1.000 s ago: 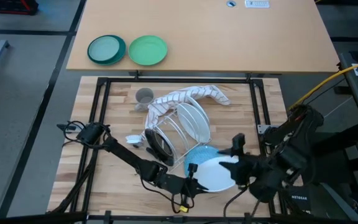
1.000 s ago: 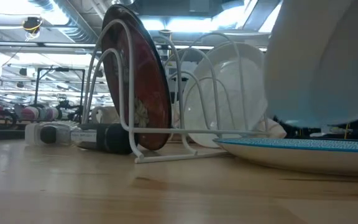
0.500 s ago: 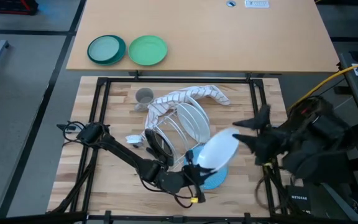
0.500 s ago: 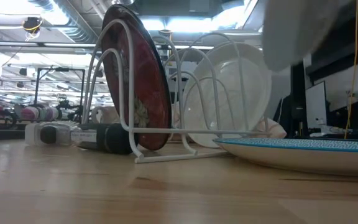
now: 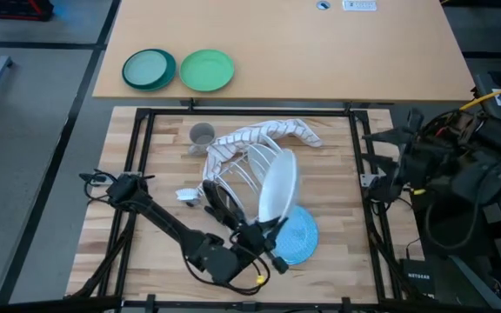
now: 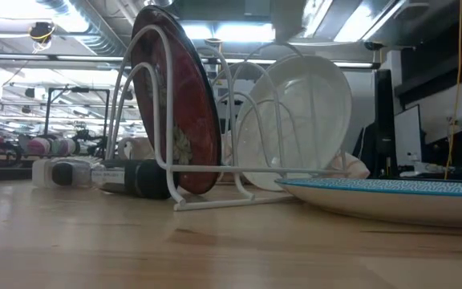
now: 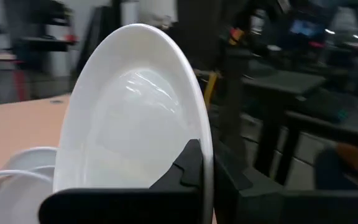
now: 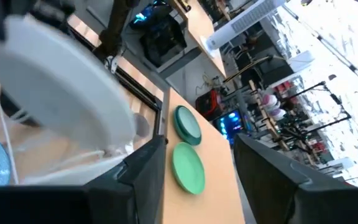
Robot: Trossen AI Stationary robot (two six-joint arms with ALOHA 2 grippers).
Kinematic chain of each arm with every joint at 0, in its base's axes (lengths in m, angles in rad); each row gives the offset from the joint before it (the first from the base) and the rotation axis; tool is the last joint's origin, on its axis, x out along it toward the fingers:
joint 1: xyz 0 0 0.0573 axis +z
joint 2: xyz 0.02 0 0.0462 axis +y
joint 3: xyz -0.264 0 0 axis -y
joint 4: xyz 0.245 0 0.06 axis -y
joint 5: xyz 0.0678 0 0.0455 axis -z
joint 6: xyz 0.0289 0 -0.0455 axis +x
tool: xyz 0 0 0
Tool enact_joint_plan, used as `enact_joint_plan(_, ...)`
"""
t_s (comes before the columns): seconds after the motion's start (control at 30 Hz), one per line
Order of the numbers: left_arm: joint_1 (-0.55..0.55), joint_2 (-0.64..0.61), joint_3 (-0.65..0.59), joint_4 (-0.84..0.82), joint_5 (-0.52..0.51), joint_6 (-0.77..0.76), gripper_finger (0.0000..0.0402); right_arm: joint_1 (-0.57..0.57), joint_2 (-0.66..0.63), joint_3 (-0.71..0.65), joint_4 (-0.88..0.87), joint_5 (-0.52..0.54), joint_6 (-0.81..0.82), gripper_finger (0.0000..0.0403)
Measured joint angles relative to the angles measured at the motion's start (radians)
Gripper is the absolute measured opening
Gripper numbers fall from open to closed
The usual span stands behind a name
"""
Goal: Sort dishes
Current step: Put the white plate in the dish rack
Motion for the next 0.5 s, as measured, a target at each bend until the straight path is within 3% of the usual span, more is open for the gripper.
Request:
enact_joint_plan(0.17, 0.0, -0.002, 0.001, 0.107, -0.102, 0.032, 0.0, -0.002, -0.121, -0.21, -0.001, 0.029, 0.068, 0.0195)
enact_joint_plan(0.3, 0.037, -0.002, 0.001, 0.112, -0.094, -0.093, 0.0, -0.002, -0.217, -0.412, -0.001, 0.084, 0.162, 0.0195)
enact_joint_plan(0.5, 0.076, -0.002, 0.001, 0.118, -0.195, -0.192, 0.0, -0.002, -0.34, -0.719, 0.001, 0.084, 0.356, 0.0195)
